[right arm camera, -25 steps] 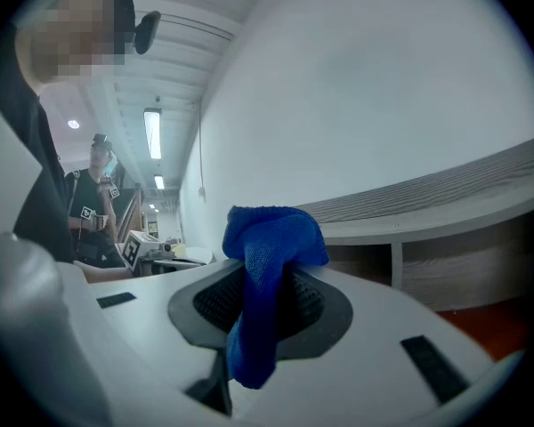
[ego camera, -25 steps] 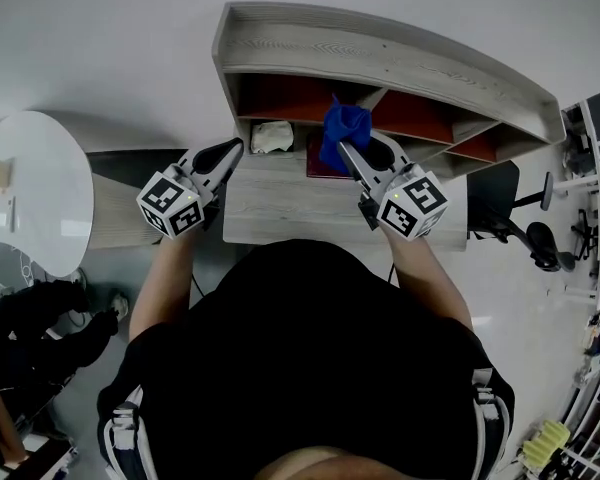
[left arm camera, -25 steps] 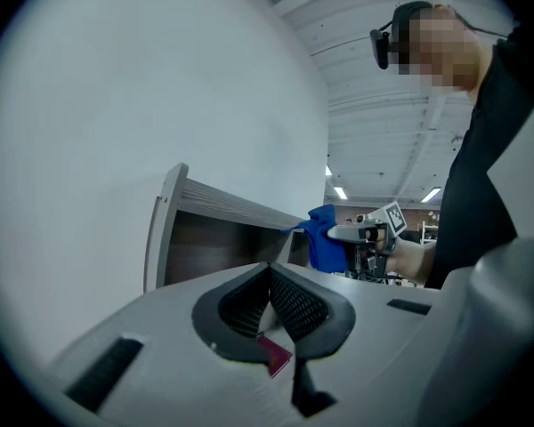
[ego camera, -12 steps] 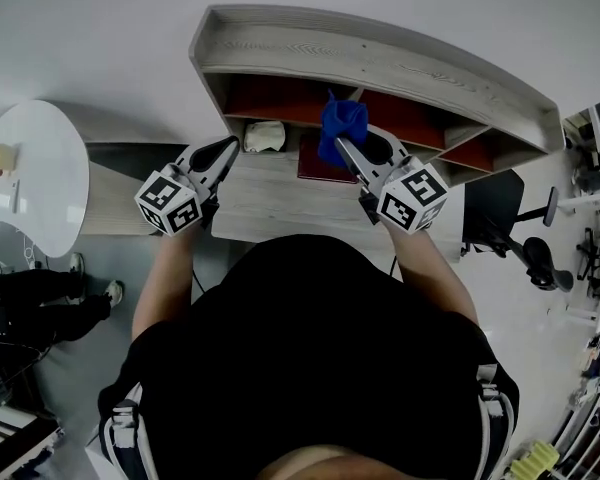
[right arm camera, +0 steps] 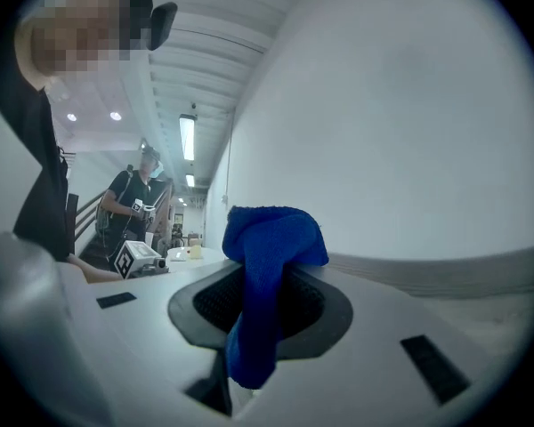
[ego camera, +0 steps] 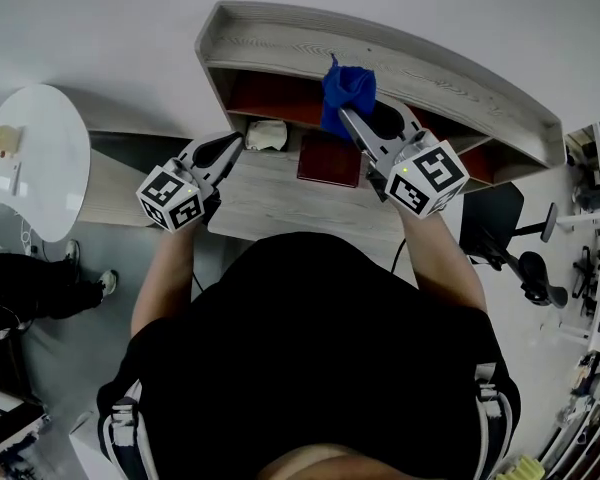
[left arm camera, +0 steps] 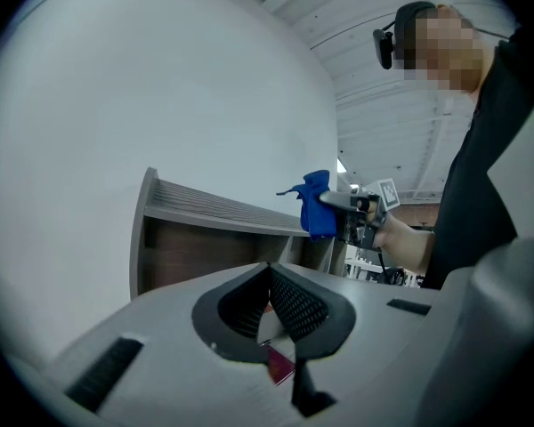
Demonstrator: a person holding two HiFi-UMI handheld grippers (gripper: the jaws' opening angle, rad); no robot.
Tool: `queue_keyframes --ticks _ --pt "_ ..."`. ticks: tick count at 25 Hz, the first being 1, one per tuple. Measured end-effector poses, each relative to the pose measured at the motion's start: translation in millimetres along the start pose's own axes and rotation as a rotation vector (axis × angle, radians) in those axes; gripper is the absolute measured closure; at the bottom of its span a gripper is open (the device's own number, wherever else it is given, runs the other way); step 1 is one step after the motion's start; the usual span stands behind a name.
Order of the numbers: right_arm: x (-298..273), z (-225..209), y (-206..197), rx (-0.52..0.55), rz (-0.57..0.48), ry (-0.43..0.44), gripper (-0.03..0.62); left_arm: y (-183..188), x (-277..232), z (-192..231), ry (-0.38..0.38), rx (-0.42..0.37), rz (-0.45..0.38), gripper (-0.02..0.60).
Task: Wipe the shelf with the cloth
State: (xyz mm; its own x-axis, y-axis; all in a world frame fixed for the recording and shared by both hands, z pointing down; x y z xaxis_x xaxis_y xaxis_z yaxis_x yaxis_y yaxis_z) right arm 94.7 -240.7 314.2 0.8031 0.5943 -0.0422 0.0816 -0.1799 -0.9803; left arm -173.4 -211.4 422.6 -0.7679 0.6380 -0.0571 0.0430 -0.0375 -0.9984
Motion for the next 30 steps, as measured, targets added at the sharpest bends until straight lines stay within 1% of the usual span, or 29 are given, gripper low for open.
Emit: queue_keyframes --ticks 5,7,8,11,13,15,18,21,23,25,28,30 --pt "-27 -2 42 0.104 -0.035 0.029 0.513 2 18 7 0.046 0.002 -0.014 0.565" --pt "-41 -3 53 0.149 -0.03 0.031 0.513 2 27 10 0.064 0.002 -0.017 0.565" --pt "-49 -2 57 0.193 -0.019 0.027 0.513 2 32 11 0.072 0.003 -0.018 0.565" --pt "-74 4 60 0.405 0.043 0.007 0.513 0 45 13 0.096 0.008 -0.018 0.565" --pt "-90 10 60 0.51 0.079 0.007 0.513 -3 52 14 0.111 0.014 -0.015 0.565" --pt "-107 16 59 0.579 0.111 0.009 0.513 -7 60 15 0.123 0.022 -0.011 0.565" --pt "-132 21 56 0.644 0.176 0.024 0.513 -12 69 17 0.13 0.031 -0.015 0.565" --pt "-160 23 50 0.743 0.268 0.025 0.513 -12 76 18 0.121 0.032 -0.036 0.565" --pt "-178 23 44 0.818 0.328 0.02 0.513 -12 80 20 0.125 0.023 -0.035 0.565" --pt "-192 23 37 0.855 0.373 0.027 0.513 -12 85 22 0.125 0.022 -0.043 0.565" --pt "-209 23 29 0.855 0.424 0.054 0.513 -11 94 23 0.106 0.029 -0.062 0.565" --pt "-219 23 26 0.863 0.451 0.065 0.513 -11 100 24 0.106 0.015 -0.051 0.565"
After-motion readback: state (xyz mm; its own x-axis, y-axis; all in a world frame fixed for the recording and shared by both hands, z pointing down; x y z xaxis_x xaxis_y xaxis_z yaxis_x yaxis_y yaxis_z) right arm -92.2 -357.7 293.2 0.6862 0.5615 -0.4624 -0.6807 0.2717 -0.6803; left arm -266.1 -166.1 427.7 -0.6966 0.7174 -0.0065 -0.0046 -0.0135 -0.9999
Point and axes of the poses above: the fingertips, and each gripper's own axes: x backward along the fingers, z to its left, y out of its top, the point moved 7 cm from there along x, backward along the fingers, and after that the axes turned 11 degrees about -x, right-handed, at the moved point
